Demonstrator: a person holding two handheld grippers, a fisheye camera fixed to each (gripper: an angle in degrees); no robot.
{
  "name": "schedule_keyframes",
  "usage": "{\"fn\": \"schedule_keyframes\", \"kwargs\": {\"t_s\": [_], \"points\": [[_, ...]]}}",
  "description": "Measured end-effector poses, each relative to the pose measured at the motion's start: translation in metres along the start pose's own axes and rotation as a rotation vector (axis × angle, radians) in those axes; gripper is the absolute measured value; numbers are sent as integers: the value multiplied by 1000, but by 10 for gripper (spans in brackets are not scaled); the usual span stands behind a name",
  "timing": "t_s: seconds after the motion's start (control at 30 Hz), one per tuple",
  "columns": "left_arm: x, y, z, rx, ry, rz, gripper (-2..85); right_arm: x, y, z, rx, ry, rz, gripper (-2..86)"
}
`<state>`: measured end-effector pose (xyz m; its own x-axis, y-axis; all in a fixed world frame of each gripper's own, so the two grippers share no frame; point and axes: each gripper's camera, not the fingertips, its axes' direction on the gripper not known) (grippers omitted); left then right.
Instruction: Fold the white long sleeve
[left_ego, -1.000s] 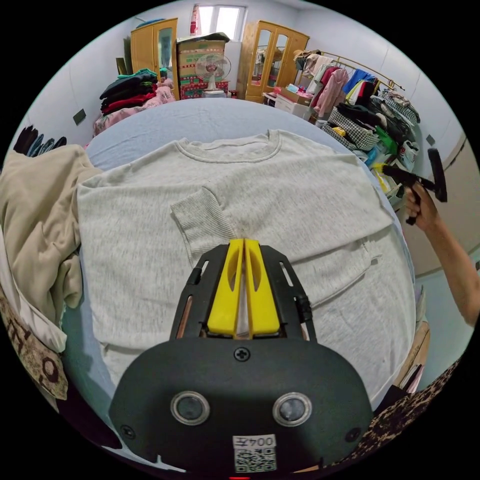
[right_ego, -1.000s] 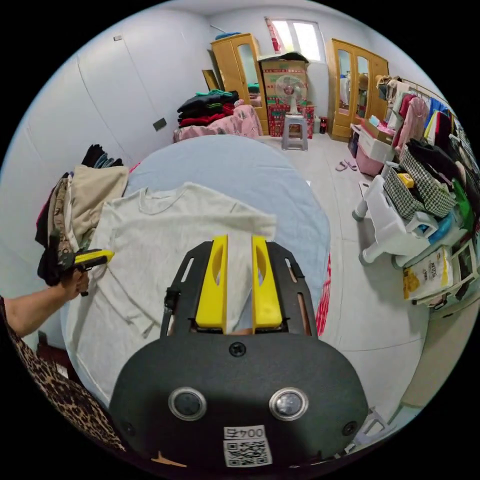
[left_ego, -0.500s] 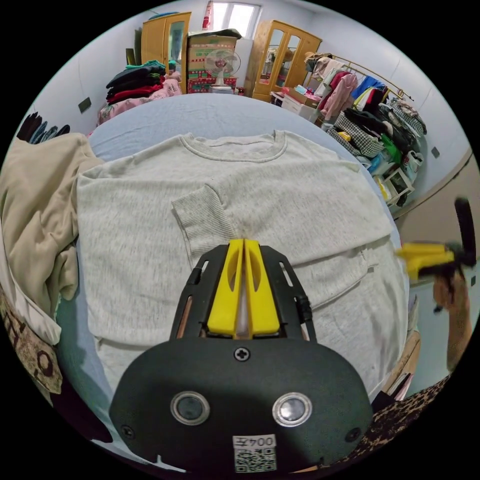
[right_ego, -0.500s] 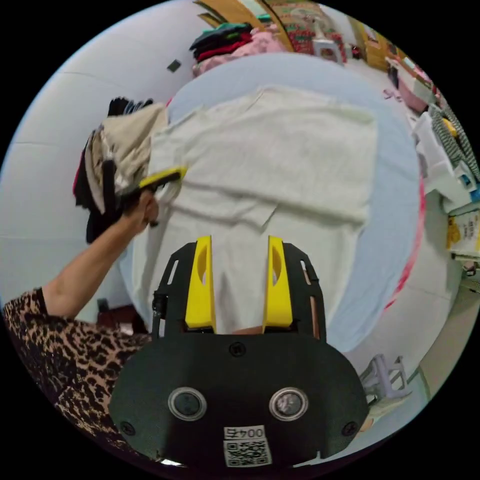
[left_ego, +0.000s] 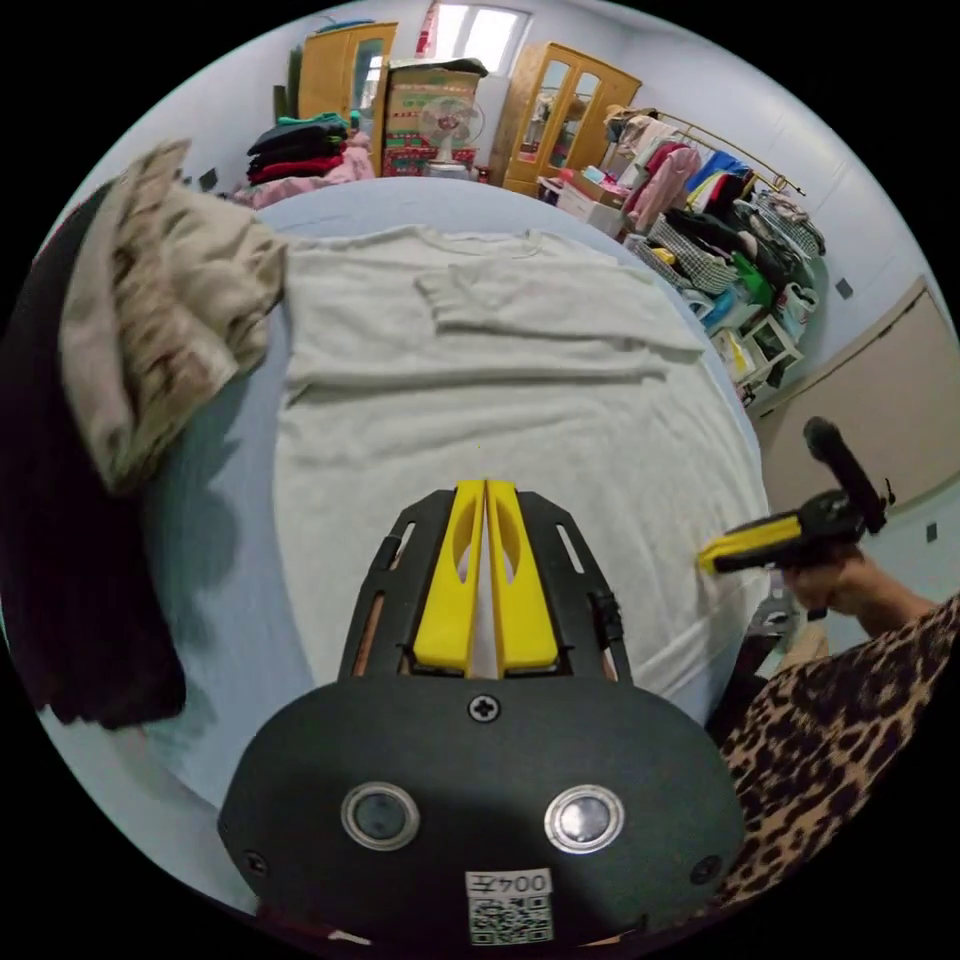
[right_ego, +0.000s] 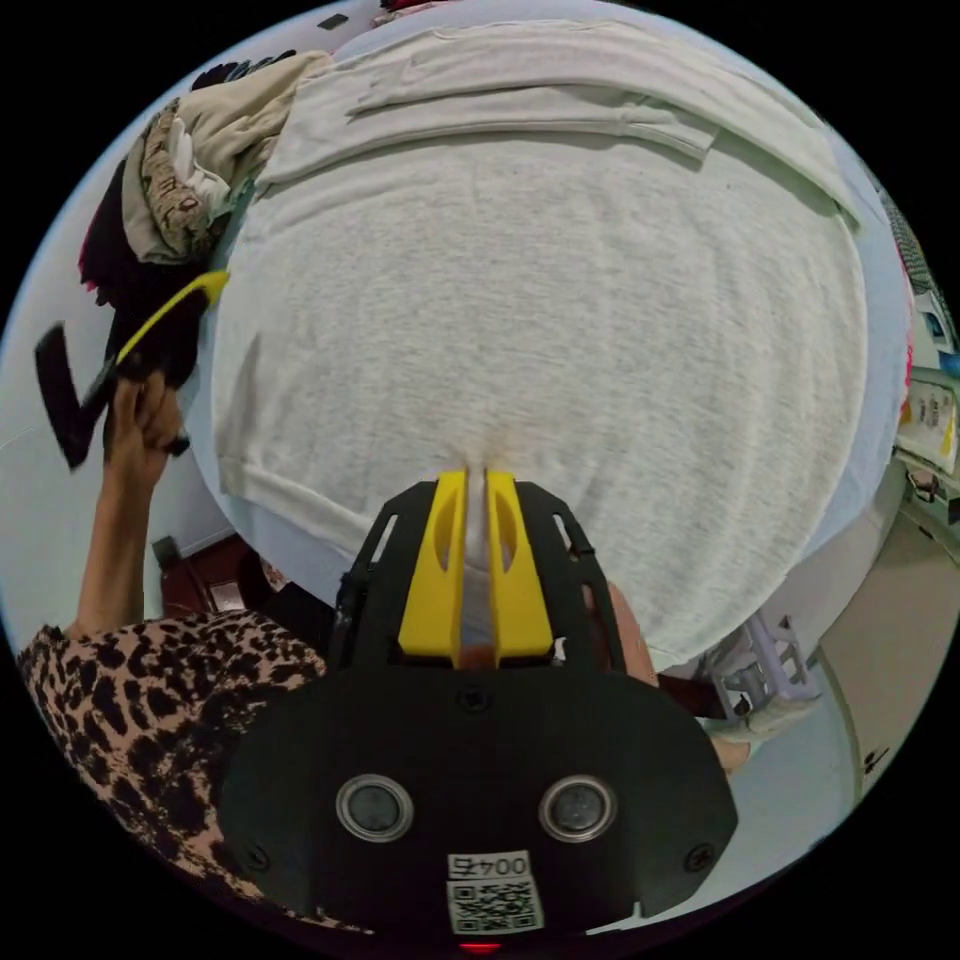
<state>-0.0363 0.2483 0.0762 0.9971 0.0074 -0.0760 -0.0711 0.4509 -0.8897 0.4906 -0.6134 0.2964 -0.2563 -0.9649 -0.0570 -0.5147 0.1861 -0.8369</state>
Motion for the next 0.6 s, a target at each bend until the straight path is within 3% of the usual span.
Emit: {"fn": "schedule_keyframes", "kwargs": {"t_s": [0.07,0.2,0.6], "points": [[-24,55,-8,37,-57,-99,1,-1,9,13,32,8,-23,39],[-63,65,-4,80,-61,-220,1,-6,12,32,35,40,-32,36],[-67,-28,58,89,-213,-100,2,-22,2,90,-47,115,21,38]]}}
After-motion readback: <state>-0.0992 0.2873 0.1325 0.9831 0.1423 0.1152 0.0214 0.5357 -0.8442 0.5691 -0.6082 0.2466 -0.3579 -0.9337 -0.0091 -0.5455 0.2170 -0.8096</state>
